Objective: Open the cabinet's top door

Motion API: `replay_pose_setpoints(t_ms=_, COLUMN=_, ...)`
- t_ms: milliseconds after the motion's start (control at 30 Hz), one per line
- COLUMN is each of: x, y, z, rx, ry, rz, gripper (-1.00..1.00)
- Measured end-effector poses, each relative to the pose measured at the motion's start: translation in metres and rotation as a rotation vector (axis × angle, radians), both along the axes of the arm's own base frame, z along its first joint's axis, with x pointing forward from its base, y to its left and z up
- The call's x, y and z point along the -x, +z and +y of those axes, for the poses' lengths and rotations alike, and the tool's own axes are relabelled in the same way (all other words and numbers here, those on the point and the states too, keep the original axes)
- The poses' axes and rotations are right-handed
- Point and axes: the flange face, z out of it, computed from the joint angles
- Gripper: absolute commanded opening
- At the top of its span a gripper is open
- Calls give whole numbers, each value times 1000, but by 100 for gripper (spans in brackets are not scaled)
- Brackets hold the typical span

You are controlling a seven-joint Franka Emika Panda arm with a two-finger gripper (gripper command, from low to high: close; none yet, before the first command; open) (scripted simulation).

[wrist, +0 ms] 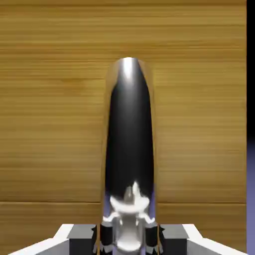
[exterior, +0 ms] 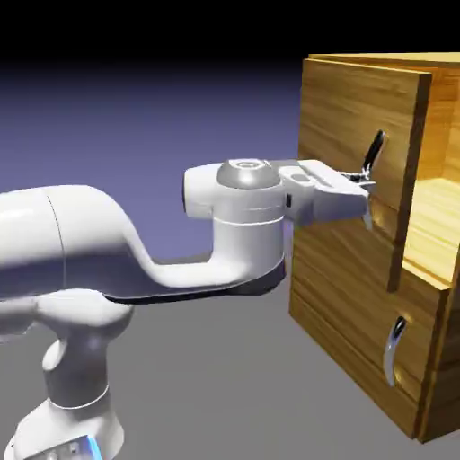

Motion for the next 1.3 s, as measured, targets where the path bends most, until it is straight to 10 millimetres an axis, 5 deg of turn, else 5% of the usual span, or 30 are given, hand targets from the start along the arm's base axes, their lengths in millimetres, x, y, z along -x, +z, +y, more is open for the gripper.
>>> replay_pose_setpoints(t_ms=533, x=107, y=0, z=99, rx=0, ry=-319, rz=0, gripper=-100)
replay_pose_setpoints(t_ms=1300, x=179, y=0, z=231, rx=-1, ry=-649, rz=0, gripper=-100)
